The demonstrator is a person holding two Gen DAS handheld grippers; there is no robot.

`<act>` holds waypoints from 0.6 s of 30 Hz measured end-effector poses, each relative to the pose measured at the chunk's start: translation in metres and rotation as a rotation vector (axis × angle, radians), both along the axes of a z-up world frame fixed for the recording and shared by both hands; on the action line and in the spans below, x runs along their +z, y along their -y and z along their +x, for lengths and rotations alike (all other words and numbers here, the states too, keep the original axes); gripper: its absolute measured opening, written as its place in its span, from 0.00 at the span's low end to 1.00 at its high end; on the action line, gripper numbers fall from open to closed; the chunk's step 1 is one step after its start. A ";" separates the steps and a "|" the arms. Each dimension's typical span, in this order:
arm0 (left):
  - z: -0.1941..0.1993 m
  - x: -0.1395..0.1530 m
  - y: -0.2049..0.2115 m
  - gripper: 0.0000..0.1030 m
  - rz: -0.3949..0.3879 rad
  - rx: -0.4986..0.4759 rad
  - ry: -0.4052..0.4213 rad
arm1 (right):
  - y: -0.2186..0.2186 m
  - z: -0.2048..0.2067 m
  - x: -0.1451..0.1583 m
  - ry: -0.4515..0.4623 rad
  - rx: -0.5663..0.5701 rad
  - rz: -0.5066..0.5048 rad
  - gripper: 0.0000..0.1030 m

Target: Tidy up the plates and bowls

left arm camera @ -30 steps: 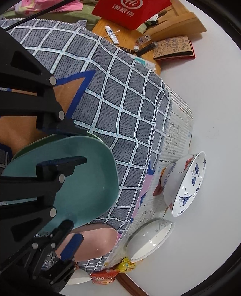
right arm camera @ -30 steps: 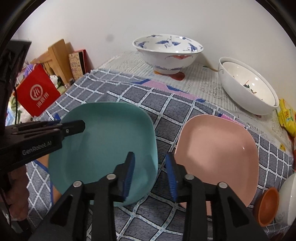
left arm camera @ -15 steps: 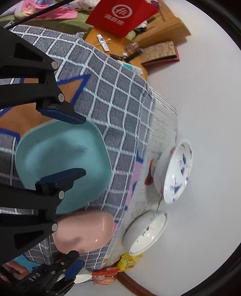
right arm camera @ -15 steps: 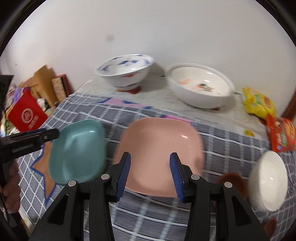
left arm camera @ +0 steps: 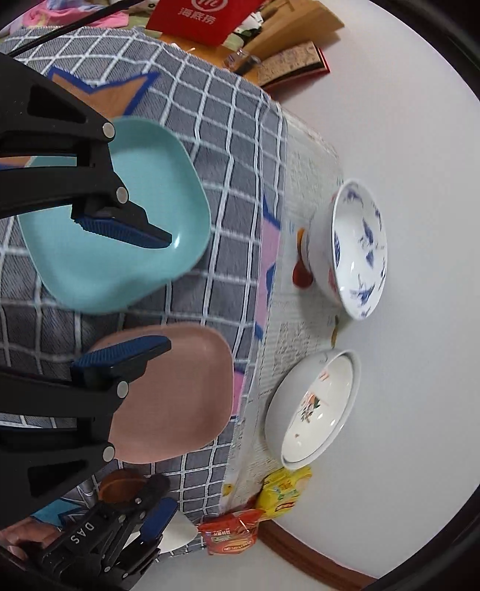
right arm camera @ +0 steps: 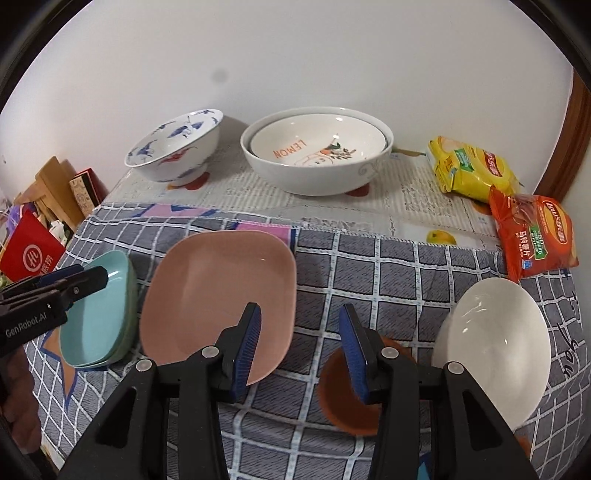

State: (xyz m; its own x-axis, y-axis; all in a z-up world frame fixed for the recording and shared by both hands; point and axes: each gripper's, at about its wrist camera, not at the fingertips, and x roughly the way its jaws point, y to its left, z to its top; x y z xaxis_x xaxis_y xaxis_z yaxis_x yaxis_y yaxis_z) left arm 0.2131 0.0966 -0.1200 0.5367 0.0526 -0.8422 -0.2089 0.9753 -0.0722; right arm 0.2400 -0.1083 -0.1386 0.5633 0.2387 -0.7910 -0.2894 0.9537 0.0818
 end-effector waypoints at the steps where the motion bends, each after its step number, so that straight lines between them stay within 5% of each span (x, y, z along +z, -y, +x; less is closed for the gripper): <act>1: 0.004 -0.002 0.004 0.45 0.004 -0.004 -0.002 | 0.000 0.003 -0.002 -0.001 -0.001 -0.001 0.42; 14: 0.039 -0.032 0.023 0.45 0.039 -0.029 -0.072 | -0.010 0.034 -0.025 -0.035 0.032 0.006 0.42; 18: 0.046 -0.042 0.022 0.35 0.027 -0.025 -0.097 | -0.016 0.038 -0.031 -0.042 0.049 0.001 0.41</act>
State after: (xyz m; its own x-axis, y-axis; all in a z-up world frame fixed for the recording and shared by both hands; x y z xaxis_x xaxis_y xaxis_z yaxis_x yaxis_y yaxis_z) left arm 0.2586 0.0742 -0.1623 0.4542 0.0630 -0.8887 -0.1888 0.9817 -0.0269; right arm 0.2776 -0.0919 -0.1700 0.5176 0.2656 -0.8134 -0.3318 0.9385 0.0953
